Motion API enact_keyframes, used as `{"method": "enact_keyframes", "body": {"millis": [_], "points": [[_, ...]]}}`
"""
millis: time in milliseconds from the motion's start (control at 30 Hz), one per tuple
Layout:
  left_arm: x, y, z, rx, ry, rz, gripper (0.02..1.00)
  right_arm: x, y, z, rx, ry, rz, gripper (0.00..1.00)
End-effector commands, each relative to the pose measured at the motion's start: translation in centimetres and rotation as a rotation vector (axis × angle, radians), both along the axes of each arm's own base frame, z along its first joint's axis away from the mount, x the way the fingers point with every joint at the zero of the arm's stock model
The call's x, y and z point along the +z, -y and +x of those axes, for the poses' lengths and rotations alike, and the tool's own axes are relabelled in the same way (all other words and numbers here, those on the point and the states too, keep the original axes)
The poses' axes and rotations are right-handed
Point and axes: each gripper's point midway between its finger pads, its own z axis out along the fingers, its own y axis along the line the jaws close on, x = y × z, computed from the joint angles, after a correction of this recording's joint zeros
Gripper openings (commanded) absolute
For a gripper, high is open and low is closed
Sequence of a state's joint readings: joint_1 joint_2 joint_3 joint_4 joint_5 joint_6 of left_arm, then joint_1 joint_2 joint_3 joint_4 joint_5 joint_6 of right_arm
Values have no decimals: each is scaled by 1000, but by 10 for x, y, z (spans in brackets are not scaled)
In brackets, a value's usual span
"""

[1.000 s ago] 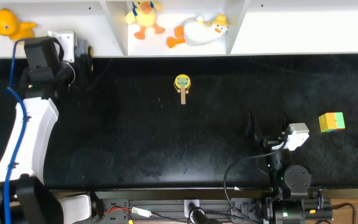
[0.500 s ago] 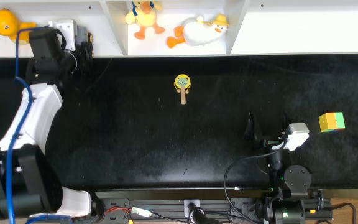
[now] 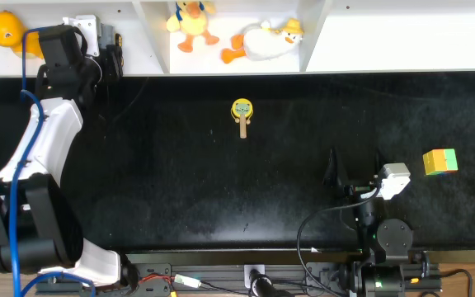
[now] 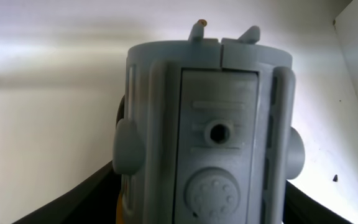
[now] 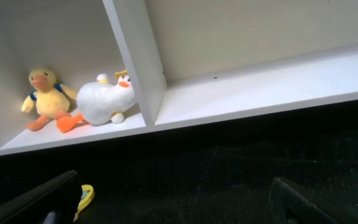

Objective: Store Toys

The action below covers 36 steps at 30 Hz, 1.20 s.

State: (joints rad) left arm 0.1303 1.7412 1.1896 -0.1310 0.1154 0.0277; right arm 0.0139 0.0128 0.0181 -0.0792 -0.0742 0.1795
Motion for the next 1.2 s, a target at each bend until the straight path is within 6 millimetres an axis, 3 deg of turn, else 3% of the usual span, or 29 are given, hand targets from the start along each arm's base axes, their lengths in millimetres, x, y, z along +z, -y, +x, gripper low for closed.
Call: {"method": "enact_keyframes", "body": {"millis": [33,67,133,200,233,300,567,767,1000,1200], "points": [[-5,3,8,-2,-3,-7,36,-3,-2,0,8,2,-3,996],[-5,3,8,-2,-5,-8,108,-3,-2,0,8,2,-3,996],[-6,4,7,-2,-9,-8,421,-3,-2,0,8,2,-3,996],[-7,4,6,-1,-14,-9,588,-3,-2,0,8,2,-3,996],[-7,4,6,-1,-17,-9,757,-3,-2,0,8,2,-3,996],[-8,4,5,-1,-23,-10,1000,-3,-2,0,8,2,-3,993],[-4,3,1,2,-27,-8,998,-3,-2,0,8,2,-3,996],[34,4,-12,8,22,3,998,-3,-2,0,8,2,-3,993],[67,-5,-55,71,-20,51,998,-3,-2,0,8,2,-3,996],[63,3,-118,65,-194,30,998,-3,-2,0,8,2,-3,996]]}}
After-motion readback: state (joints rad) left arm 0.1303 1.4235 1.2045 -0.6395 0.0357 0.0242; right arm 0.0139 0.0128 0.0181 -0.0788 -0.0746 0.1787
